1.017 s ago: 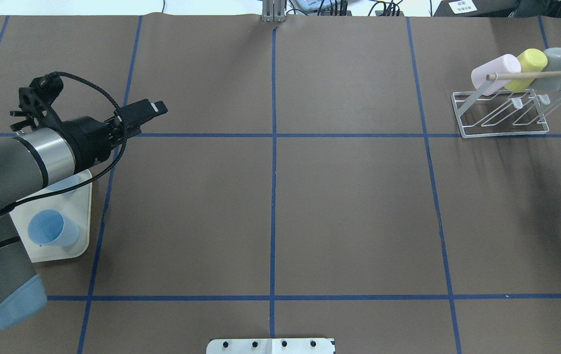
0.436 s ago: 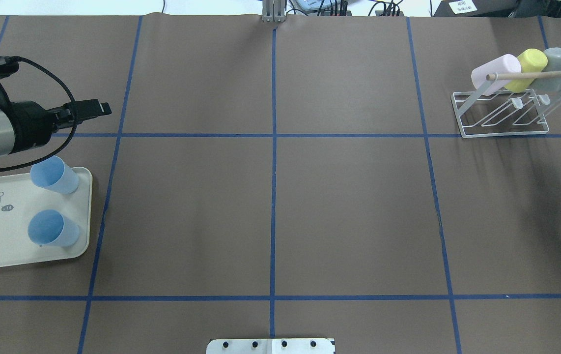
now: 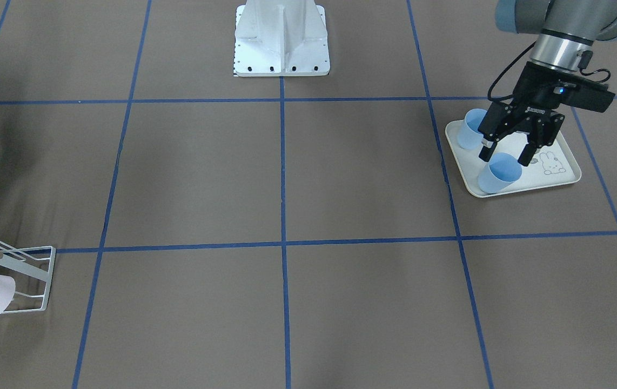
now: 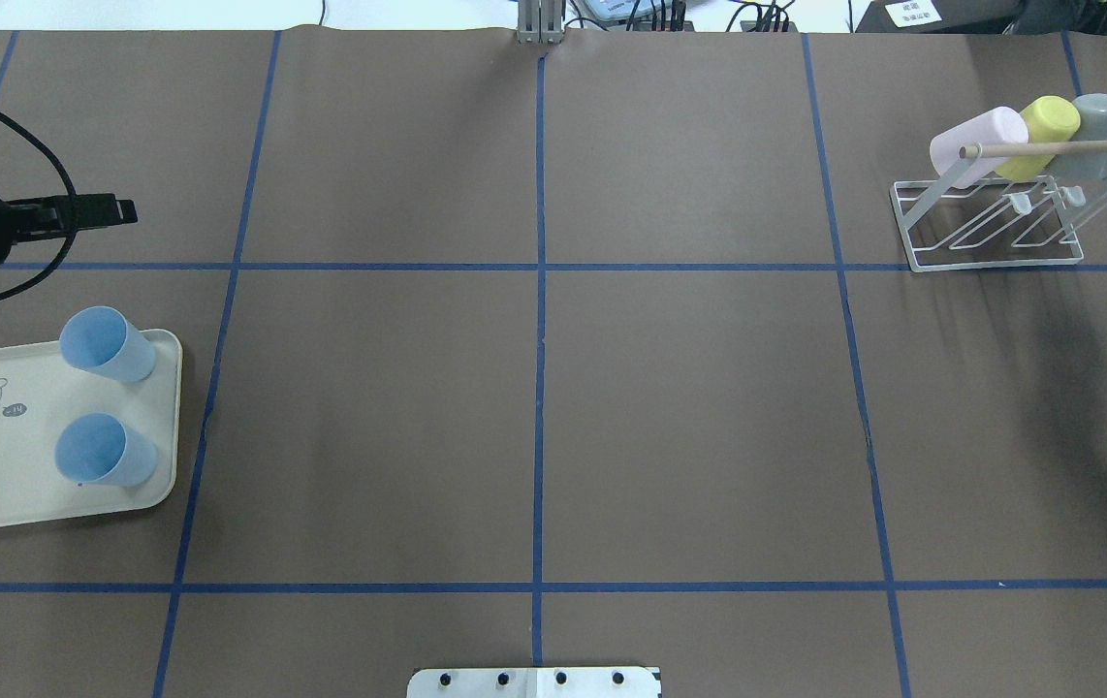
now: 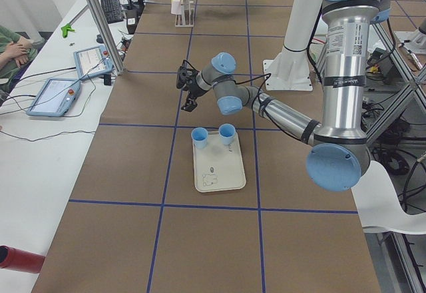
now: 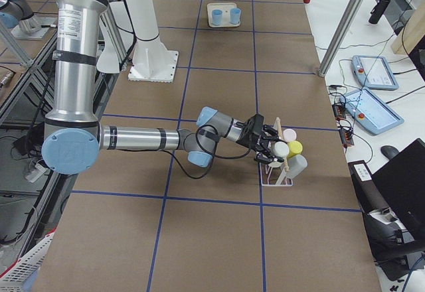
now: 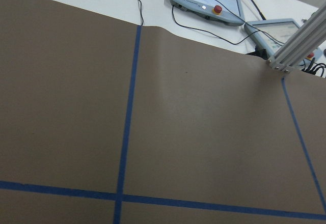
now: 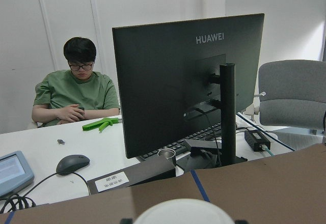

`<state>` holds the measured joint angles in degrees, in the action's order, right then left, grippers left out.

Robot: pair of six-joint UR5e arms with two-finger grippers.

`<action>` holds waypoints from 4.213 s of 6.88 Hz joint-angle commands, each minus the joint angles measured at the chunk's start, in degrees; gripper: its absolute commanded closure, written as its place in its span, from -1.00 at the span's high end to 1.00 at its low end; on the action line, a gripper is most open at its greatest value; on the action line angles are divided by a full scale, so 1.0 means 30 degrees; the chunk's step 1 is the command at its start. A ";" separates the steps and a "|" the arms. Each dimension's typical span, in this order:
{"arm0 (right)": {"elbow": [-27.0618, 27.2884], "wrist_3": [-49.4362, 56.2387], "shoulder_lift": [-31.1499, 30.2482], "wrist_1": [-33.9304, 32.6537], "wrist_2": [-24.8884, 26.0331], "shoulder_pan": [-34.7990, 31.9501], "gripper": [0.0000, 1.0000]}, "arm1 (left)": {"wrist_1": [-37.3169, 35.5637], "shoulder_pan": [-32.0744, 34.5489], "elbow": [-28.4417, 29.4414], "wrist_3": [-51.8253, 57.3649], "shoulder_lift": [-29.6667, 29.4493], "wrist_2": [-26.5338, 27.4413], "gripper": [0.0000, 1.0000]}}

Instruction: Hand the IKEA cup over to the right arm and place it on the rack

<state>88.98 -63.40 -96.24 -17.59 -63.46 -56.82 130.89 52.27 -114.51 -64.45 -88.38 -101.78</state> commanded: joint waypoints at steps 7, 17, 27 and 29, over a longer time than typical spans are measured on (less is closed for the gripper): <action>-0.0215 -0.0020 -0.0058 -0.0024 0.0000 0.0454 -1.00 | -0.0066 0.0506 0.0054 0.0771 0.0573 -0.0438 1.00; -0.1502 0.0478 0.0000 0.1024 0.0116 0.0572 1.00 | -0.0036 0.0506 0.0084 0.0741 0.0573 -0.0409 1.00; 0.7091 0.1182 -0.2079 -0.3345 -0.3334 0.0454 1.00 | -0.0564 0.3931 0.1167 0.5596 0.2353 -0.5618 1.00; 0.8307 0.0745 -0.1613 -0.4710 -0.5673 0.0513 1.00 | -0.0593 0.3933 0.1487 0.6513 0.3499 -0.7371 1.00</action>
<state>111.71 -60.47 -101.72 -29.50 -76.75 -55.38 129.16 63.95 -110.74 -46.03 -79.57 -120.70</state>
